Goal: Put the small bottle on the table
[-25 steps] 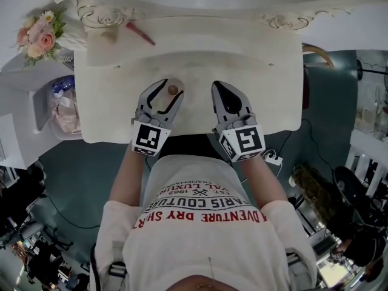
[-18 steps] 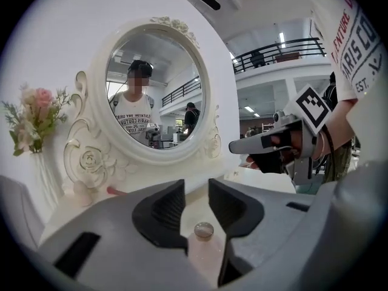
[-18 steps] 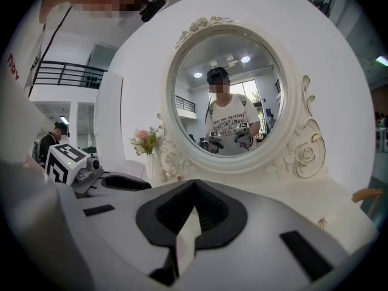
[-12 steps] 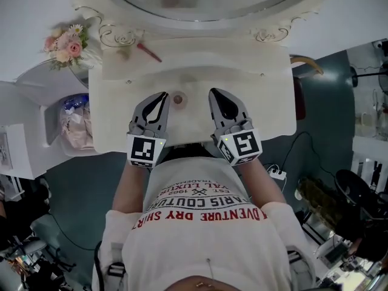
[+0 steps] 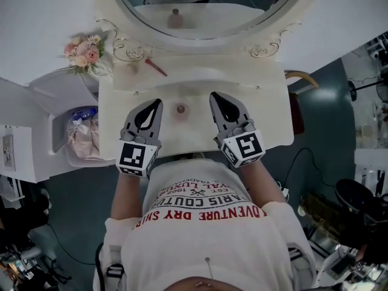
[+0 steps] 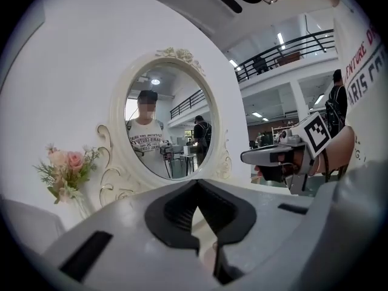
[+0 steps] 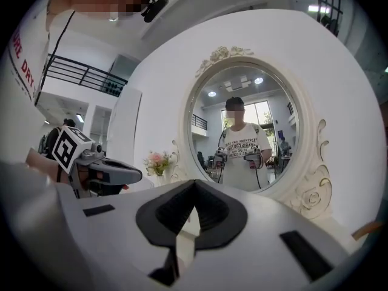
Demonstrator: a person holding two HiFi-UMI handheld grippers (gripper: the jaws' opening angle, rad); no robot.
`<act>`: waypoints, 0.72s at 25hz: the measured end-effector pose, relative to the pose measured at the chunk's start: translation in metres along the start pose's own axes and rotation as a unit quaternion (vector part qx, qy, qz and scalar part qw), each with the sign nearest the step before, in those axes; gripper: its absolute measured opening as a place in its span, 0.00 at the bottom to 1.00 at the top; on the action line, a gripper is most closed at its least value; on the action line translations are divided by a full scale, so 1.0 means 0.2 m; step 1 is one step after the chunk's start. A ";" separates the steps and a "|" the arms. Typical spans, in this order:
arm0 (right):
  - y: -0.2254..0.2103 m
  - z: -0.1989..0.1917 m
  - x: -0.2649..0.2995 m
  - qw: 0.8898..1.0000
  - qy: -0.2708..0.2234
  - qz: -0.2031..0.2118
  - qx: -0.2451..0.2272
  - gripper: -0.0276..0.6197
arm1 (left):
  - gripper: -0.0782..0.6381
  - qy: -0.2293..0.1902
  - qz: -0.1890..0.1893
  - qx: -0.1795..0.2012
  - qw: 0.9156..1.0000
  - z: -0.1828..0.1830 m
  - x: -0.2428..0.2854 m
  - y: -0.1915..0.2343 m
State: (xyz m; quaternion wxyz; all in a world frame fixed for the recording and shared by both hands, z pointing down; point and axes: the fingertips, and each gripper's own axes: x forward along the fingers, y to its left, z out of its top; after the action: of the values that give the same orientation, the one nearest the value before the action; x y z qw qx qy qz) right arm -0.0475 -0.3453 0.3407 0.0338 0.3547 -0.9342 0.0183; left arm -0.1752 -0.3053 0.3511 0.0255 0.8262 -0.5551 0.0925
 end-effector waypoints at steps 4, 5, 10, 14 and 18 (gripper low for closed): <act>0.00 0.06 -0.02 1.000 -0.012 0.003 -0.012 0.04 | 0.12 -0.010 0.012 -0.007 1.000 0.04 -0.06 0.02; -0.01 0.07 -0.03 1.000 -0.012 0.001 -0.014 0.04 | 0.12 -0.012 0.014 -0.012 1.000 0.05 -0.08 0.02; -0.02 0.09 -0.06 1.000 -0.018 -0.005 -0.012 0.04 | 0.12 -0.011 0.018 -0.025 0.999 0.07 -0.10 0.04; 0.00 0.09 -0.07 1.000 -0.021 0.006 -0.018 0.04 | 0.12 -0.020 0.021 -0.023 0.999 0.09 -0.11 0.04; 0.00 0.07 -0.09 1.000 -0.016 0.003 -0.023 0.04 | 0.12 -0.020 0.021 -0.024 0.999 0.09 -0.11 0.02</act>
State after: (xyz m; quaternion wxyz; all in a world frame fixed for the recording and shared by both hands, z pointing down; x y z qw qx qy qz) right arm -0.0359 -0.3341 0.3246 0.0266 0.3510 -0.9360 -0.0085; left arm -0.1855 -0.2891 0.3281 0.0324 0.8152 -0.5748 0.0630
